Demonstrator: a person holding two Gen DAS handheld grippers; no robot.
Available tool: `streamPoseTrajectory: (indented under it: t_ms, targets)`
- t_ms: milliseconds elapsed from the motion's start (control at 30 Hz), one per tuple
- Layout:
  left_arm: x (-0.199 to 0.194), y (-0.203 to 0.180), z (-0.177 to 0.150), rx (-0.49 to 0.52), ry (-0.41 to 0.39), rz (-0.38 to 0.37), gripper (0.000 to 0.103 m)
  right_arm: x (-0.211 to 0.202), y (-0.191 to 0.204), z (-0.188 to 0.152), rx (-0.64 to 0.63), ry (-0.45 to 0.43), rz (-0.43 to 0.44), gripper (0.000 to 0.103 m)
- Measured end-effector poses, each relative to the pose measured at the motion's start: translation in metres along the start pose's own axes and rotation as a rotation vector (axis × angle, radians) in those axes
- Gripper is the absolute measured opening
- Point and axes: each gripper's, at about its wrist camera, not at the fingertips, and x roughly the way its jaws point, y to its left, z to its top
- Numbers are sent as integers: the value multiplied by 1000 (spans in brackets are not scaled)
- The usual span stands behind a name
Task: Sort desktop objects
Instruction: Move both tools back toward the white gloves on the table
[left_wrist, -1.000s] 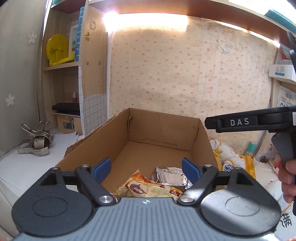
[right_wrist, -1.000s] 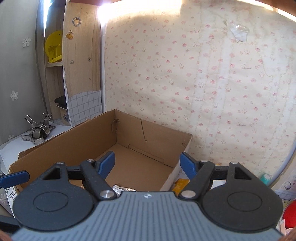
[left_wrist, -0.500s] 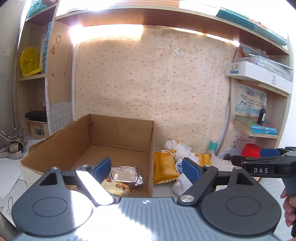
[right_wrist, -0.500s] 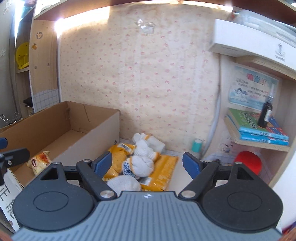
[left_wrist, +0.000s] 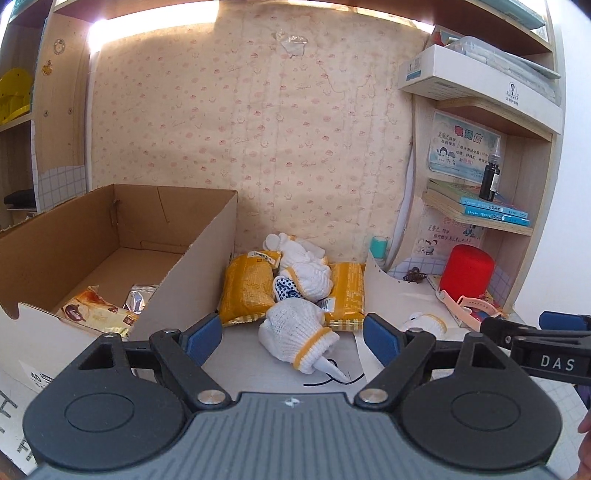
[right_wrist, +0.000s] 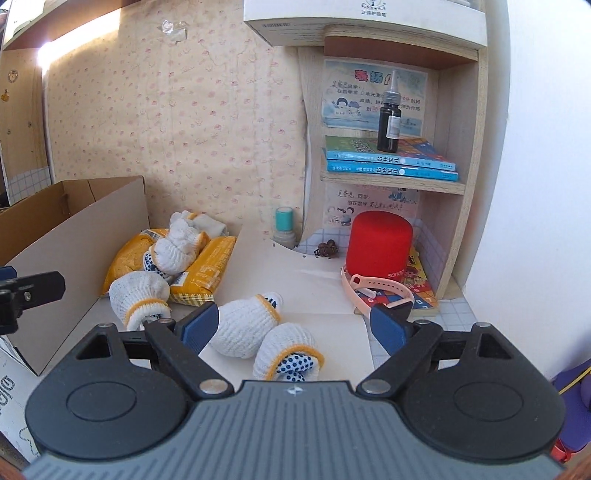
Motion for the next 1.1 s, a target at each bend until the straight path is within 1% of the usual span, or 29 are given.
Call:
streamPoseTrajectory:
  t_ms: [100,300,533,633,767,833,867,933,1000,1100]
  targets:
    - [18,-8,-5,-9,15,47,86,-4,-9,-3,22,-10,7,87]
    - [56,-17,-7,-36,66,101,86,-2,-21,-10,56,-11,27,87]
    - [91,-13,-5,-79,114,165,86,6,-28,-16,73,2,43,87]
    - [106,-8,-6,-98,150,167,86,9,-27,-16,72,4,54,87]
    - [116,-6,-7,-118,170,150,84,17,-24,-16,60,19,69,87]
    - [119,-6,-8,-122,174,121,70,21,-21,-17,54,27,75,88]
    - [119,-7,-9,-119,174,112,69,24,-20,-17,52,33,77,88]
    - [119,-7,-9,-117,162,91,61,28,-17,-18,48,42,78,88]
    - [118,-5,-10,-122,154,70,57,32,-15,-19,44,51,78,88]
    - [115,-3,-10,-116,140,52,44,38,-11,-20,38,65,78,89]
